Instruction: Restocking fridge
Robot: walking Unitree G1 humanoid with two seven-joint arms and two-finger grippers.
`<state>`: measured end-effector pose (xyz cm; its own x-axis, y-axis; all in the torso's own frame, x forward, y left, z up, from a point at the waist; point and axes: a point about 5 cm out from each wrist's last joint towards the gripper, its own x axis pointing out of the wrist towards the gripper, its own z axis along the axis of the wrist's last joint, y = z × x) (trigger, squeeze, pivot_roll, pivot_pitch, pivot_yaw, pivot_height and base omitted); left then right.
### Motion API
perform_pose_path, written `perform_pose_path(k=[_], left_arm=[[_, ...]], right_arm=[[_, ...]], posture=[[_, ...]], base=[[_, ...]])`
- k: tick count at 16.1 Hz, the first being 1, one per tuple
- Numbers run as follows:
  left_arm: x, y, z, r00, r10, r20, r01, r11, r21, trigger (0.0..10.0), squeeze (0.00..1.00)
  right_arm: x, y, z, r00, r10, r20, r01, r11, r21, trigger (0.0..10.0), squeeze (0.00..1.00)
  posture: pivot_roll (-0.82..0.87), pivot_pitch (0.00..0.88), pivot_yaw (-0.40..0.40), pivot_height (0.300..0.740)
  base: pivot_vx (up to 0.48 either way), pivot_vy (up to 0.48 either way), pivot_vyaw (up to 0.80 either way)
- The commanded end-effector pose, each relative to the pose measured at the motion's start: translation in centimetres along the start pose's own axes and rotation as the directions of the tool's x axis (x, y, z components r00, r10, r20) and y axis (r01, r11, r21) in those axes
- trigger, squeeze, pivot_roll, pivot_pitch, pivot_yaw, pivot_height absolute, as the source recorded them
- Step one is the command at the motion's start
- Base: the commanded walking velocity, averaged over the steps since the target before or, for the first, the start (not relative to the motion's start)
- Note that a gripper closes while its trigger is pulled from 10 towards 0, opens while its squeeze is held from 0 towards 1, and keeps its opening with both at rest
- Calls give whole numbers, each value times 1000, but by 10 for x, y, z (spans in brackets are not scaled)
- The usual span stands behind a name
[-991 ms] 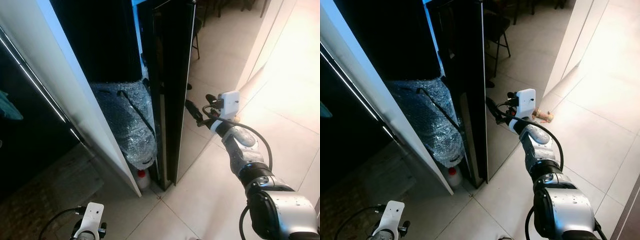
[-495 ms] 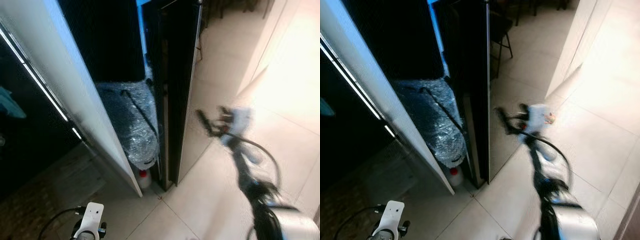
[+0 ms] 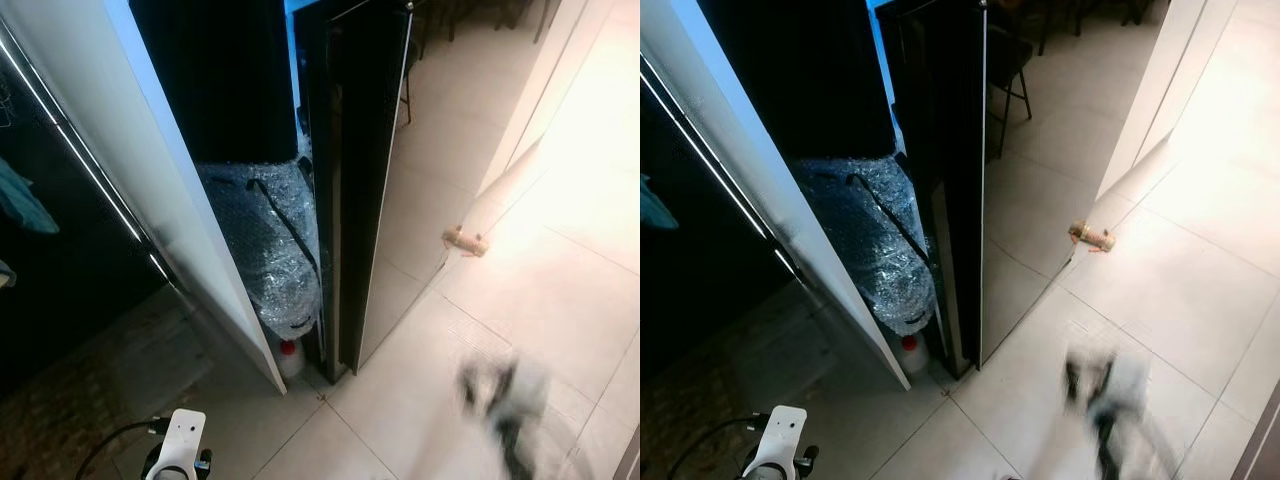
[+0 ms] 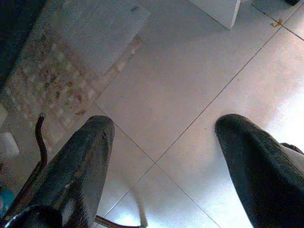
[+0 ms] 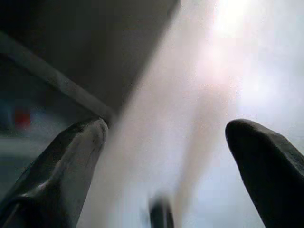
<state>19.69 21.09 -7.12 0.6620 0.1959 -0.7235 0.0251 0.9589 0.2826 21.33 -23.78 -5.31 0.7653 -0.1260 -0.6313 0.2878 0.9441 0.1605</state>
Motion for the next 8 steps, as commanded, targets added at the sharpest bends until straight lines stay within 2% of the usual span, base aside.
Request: perform_pose_path(k=[1, 4, 8], left_arm=[[-4, 3, -17, 998, 0, -60, 0, 1000, -8, 10000, 0], [-4, 3, -19, 998, -11, -69, 13, 1000, 21, 10000, 0], [-4, 4, -20, 997, -10, -71, 12, 1000, 24, 10000, 0]], right_arm=[[-12, 2, -43, 986, -28, -161, 25, 999, -25, 10000, 0], [-19, 11, -64, 975, -5, -223, 0, 1000, -20, 10000, 0], [-17, 17, -62, 974, 0, -226, -7, 999, -31, 10000, 0]], posture=[[-32, 129, 51, 740], [-36, 134, 55, 740], [-37, 136, 55, 740]], base=[[0, 0, 0], [0, 0, 0], [0, -360, 0]])
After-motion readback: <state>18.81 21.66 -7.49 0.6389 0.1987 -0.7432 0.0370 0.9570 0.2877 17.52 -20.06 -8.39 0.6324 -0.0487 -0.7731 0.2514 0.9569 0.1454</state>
